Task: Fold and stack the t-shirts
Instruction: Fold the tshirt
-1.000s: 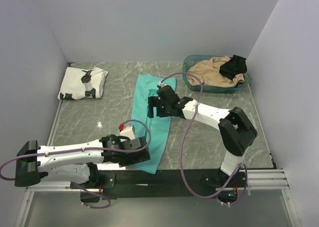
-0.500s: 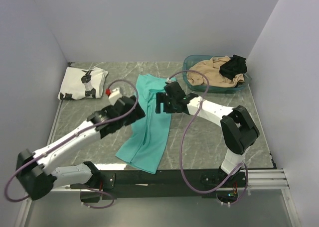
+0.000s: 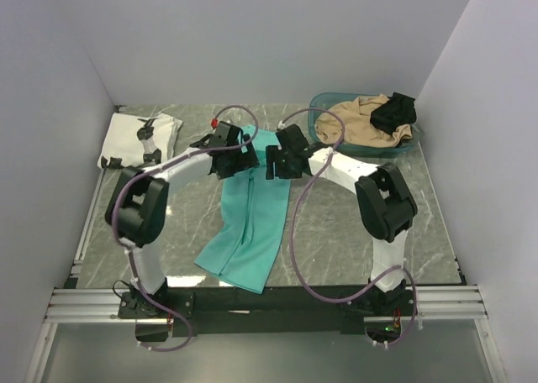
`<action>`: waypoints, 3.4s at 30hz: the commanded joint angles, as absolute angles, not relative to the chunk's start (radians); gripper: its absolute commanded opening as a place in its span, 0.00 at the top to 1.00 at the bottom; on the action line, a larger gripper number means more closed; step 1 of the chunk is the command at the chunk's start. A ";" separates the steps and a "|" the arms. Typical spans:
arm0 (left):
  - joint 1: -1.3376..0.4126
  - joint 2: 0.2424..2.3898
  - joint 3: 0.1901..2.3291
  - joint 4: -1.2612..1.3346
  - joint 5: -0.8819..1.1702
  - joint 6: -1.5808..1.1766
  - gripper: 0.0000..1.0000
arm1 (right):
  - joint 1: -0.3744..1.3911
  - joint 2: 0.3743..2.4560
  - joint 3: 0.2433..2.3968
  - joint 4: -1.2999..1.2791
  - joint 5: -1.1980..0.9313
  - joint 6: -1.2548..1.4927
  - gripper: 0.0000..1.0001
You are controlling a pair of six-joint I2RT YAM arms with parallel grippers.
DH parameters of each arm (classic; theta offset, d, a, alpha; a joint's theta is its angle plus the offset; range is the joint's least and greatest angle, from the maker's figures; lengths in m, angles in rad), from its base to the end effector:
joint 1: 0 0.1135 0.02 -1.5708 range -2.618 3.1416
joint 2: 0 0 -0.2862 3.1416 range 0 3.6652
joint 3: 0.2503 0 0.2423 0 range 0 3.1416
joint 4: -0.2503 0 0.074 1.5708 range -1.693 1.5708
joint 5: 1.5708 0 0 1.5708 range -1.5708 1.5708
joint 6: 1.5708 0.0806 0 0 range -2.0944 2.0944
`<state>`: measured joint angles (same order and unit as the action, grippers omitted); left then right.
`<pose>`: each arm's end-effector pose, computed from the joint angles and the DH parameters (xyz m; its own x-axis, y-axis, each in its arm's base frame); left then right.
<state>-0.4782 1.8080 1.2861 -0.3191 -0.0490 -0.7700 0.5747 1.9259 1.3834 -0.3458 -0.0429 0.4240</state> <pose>0.3780 -0.1915 0.2115 -0.7748 -0.3815 -0.5041 -0.1515 0.8862 -0.4379 0.3750 0.2470 0.1921 -0.8264 -0.0455 -0.5612 -0.2477 0.9245 0.2898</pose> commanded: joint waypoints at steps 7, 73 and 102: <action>-0.425 1.973 1.356 -0.295 0.089 -0.756 0.01 | 0.535 2.054 1.488 -0.417 -0.058 0.400 0.64; -0.357 1.069 0.446 -0.462 -0.032 -1.051 0.41 | 1.051 1.502 0.810 -0.064 0.011 0.525 0.25; -0.466 0.983 0.431 -0.629 -0.046 -1.193 0.99 | 1.153 1.505 0.698 -0.117 0.106 0.693 0.88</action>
